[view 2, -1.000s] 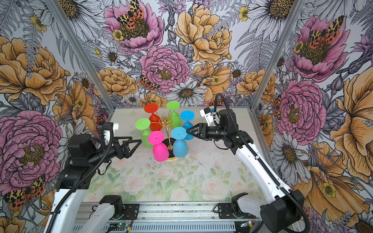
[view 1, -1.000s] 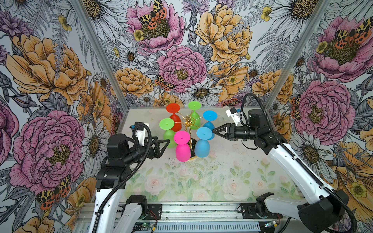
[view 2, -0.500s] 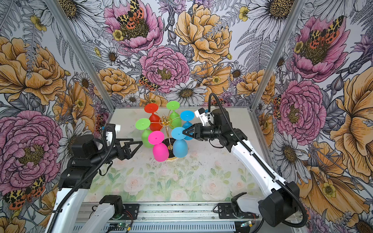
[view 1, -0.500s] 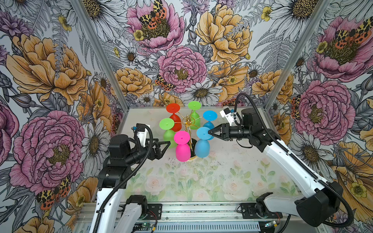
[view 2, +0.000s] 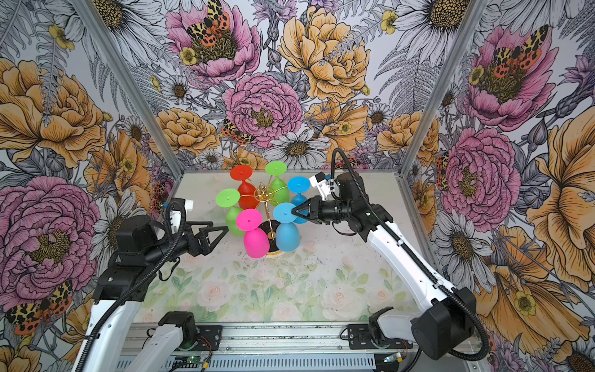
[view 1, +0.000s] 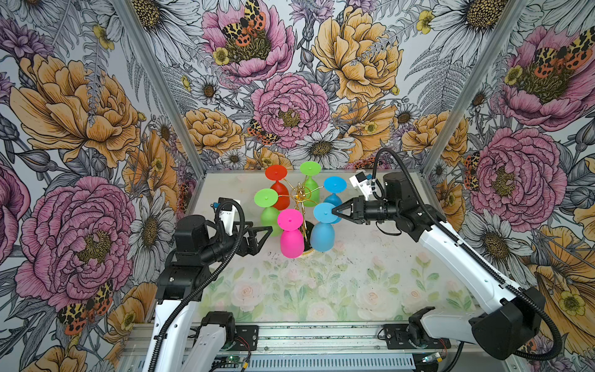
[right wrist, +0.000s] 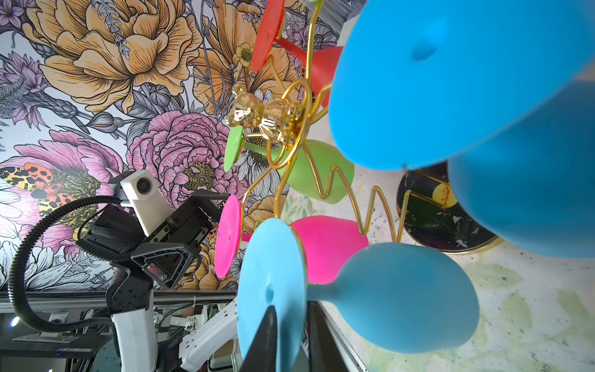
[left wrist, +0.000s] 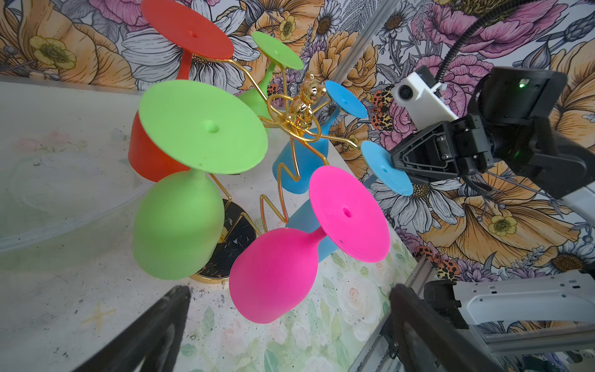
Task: Take the wine glass off the wine glass rack
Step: 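Close the right gripper on the light blue glass's base nearest the robot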
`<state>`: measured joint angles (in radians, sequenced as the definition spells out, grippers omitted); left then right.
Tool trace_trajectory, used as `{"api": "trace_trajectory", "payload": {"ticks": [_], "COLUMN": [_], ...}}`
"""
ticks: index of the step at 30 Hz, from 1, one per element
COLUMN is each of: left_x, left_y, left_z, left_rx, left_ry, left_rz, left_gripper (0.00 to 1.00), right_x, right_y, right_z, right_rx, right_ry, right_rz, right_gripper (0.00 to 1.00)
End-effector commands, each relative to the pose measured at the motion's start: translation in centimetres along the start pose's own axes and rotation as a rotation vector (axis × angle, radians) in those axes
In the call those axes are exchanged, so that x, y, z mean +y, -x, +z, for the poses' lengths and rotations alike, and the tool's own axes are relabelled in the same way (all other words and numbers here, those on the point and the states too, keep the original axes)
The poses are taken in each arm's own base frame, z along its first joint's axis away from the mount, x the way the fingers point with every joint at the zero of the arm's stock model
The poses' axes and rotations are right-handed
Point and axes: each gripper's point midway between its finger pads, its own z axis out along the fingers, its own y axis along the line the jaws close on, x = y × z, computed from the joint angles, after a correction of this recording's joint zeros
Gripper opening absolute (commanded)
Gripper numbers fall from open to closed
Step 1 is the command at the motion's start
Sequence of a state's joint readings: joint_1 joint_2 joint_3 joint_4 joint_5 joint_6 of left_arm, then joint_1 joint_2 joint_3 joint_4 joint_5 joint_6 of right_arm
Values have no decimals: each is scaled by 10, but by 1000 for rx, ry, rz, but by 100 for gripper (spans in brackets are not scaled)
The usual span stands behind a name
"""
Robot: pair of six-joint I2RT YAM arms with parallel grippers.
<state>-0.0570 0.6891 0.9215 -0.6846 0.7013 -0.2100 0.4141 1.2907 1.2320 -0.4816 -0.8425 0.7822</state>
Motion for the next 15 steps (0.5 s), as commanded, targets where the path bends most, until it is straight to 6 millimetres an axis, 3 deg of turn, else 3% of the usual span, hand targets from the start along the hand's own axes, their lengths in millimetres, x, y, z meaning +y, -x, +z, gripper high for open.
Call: {"api": "trace_trajectory", "payload": {"ticks": [1,15], "left_x": [-1,3], "left_y": [-5,-5], "left_z": [2,4], "left_rx": [14,18], "left_ry": [-13,-4], "left_rz": [17,20], "left_gripper": [99,99], "right_x": [12,21], "right_y": [9,10], "right_z": [-1,-6], "right_rx": [-20,-30], "right_ry": [17,32], "right_rz": [-23,-33], "right_gripper": [17,7]}}
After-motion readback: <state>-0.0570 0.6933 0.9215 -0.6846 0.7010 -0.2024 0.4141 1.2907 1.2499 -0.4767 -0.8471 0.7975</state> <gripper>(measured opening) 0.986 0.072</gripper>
